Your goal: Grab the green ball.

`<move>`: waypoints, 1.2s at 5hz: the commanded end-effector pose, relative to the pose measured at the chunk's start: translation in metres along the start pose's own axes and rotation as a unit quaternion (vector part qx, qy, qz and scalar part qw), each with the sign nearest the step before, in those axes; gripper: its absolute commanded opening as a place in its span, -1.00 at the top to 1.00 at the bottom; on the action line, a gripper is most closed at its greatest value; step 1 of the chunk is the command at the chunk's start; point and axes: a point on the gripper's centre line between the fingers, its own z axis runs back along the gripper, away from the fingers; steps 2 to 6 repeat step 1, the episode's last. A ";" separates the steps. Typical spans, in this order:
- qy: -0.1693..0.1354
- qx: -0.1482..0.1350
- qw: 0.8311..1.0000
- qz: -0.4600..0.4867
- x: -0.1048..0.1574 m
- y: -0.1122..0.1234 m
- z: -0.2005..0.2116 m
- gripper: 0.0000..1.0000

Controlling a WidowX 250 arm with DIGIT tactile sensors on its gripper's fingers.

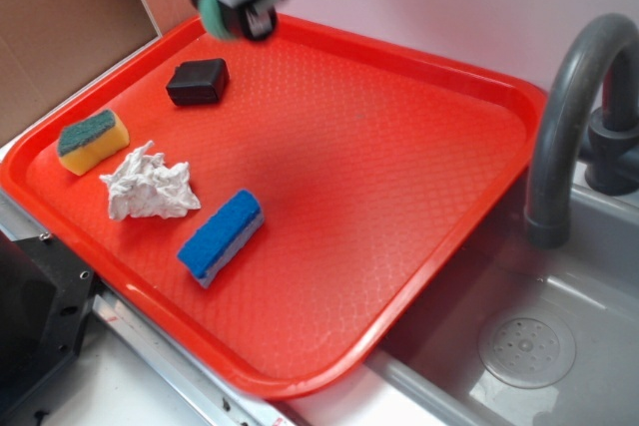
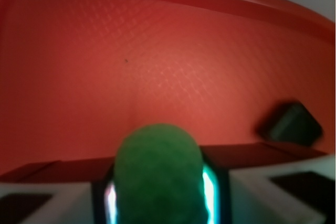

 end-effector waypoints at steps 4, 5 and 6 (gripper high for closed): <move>-0.063 0.015 0.998 -0.003 -0.022 -0.002 0.055 1.00; -0.063 0.015 0.998 -0.003 -0.022 -0.002 0.055 1.00; -0.063 0.015 0.998 -0.003 -0.022 -0.002 0.055 1.00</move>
